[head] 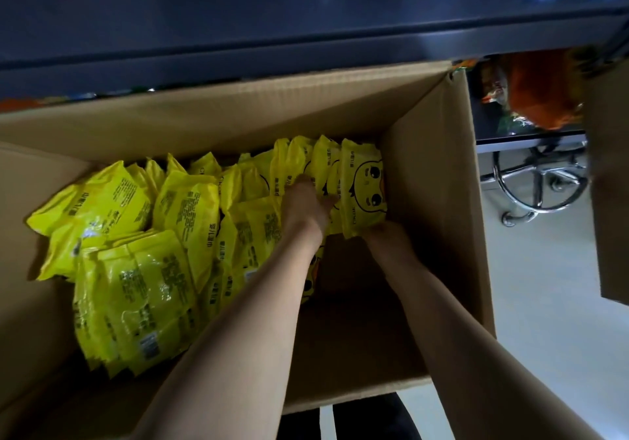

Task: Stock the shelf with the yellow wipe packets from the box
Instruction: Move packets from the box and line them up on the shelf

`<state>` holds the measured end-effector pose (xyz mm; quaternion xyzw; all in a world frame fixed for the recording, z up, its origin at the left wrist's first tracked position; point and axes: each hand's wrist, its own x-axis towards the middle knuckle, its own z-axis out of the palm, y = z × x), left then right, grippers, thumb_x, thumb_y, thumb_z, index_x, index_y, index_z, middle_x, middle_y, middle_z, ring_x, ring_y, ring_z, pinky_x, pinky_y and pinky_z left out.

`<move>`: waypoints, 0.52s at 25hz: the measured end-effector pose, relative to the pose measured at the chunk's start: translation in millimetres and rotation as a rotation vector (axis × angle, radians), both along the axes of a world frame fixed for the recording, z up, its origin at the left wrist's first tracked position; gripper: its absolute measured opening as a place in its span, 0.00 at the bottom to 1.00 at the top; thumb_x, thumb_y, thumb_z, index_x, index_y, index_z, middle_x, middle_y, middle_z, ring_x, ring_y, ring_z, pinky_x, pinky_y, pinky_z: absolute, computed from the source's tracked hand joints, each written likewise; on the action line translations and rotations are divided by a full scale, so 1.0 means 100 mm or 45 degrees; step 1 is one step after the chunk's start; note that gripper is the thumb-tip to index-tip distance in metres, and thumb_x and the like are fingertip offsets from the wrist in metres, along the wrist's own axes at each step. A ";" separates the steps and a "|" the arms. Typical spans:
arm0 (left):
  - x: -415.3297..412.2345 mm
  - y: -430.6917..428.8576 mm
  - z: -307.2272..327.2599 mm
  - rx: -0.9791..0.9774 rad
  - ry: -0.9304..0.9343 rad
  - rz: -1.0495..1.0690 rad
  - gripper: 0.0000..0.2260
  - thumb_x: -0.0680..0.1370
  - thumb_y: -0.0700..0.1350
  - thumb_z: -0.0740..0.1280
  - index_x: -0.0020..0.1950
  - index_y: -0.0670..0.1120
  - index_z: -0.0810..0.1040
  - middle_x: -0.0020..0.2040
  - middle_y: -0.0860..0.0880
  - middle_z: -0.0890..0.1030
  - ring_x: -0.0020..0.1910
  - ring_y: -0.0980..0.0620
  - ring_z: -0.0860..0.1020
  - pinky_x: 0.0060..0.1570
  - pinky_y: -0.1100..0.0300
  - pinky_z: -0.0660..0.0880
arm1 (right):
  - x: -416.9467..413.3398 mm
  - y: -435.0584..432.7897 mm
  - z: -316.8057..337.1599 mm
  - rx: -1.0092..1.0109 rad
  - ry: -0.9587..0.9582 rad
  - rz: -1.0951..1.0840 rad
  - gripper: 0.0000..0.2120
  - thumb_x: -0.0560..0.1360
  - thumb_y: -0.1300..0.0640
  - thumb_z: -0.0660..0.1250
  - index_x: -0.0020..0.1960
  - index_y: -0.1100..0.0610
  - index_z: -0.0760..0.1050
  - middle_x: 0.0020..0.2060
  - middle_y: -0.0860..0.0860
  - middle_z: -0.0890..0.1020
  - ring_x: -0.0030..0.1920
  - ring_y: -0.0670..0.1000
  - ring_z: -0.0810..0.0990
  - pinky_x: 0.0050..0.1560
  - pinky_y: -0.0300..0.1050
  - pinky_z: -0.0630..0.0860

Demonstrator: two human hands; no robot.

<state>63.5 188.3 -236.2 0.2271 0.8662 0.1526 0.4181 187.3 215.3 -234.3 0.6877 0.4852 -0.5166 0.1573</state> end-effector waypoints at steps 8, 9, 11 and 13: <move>-0.30 -0.19 0.34 0.006 0.110 0.069 0.17 0.79 0.47 0.63 0.66 0.41 0.72 0.62 0.44 0.77 0.55 0.48 0.78 0.42 0.71 0.65 | -0.14 -0.04 0.11 -0.279 0.181 -0.957 0.21 0.78 0.51 0.62 0.67 0.61 0.66 0.61 0.60 0.74 0.62 0.59 0.74 0.55 0.51 0.73; -0.35 -0.26 0.38 0.031 0.099 0.067 0.18 0.79 0.48 0.62 0.66 0.41 0.72 0.62 0.44 0.77 0.50 0.51 0.78 0.38 0.75 0.65 | -0.19 -0.06 0.09 -0.304 0.196 -1.045 0.23 0.78 0.50 0.63 0.68 0.60 0.65 0.61 0.59 0.73 0.62 0.59 0.74 0.55 0.52 0.73; -0.44 -0.39 0.41 0.097 0.043 0.109 0.17 0.79 0.48 0.62 0.65 0.41 0.72 0.60 0.44 0.77 0.42 0.54 0.75 0.33 0.73 0.67 | -0.26 -0.06 0.04 -0.296 0.246 -1.232 0.24 0.76 0.49 0.65 0.68 0.58 0.65 0.62 0.58 0.72 0.62 0.58 0.73 0.54 0.51 0.74; -0.52 -0.51 0.39 0.128 -0.014 0.191 0.18 0.79 0.49 0.62 0.65 0.41 0.71 0.60 0.45 0.76 0.51 0.50 0.76 0.43 0.64 0.71 | -0.33 -0.04 -0.03 -0.317 0.299 -1.380 0.24 0.74 0.48 0.68 0.65 0.57 0.67 0.56 0.57 0.73 0.56 0.56 0.75 0.49 0.47 0.76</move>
